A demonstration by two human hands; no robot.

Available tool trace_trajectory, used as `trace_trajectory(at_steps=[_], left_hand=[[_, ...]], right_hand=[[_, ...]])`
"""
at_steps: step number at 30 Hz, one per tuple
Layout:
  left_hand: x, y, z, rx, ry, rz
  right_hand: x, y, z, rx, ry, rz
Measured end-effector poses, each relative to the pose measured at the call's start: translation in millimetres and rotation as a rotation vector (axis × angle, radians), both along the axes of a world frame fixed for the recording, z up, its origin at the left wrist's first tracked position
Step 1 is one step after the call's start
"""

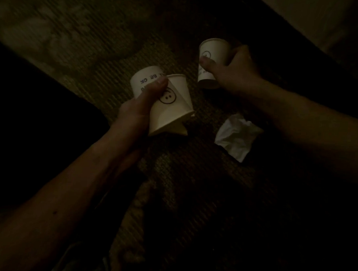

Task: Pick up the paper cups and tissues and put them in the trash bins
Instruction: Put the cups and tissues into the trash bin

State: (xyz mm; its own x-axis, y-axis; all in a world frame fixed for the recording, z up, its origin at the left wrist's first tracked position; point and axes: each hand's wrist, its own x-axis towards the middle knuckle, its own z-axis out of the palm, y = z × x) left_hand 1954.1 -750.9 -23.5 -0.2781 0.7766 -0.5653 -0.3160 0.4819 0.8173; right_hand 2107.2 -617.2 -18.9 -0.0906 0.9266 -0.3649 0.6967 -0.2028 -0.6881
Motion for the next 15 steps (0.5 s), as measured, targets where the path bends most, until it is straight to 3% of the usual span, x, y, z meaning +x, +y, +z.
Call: trace_trajectory(at_steps=[5, 9, 15], left_hand=[[-1.0, -7.2, 12.0, -0.042, -0.005, 0.07], [2.1, -13.2, 17.5, -0.03, -0.191, 0.099], [0.7, -25.7, 26.2, 0.001, -0.166, 0.096]], right_hand=[[-9.2, -1.4, -20.4, 0.006, 0.01, -0.01], [-10.4, -5.4, -24.2, 0.018, 0.011, -0.008], [-3.5, -21.4, -19.7, 0.033, 0.055, 0.011]])
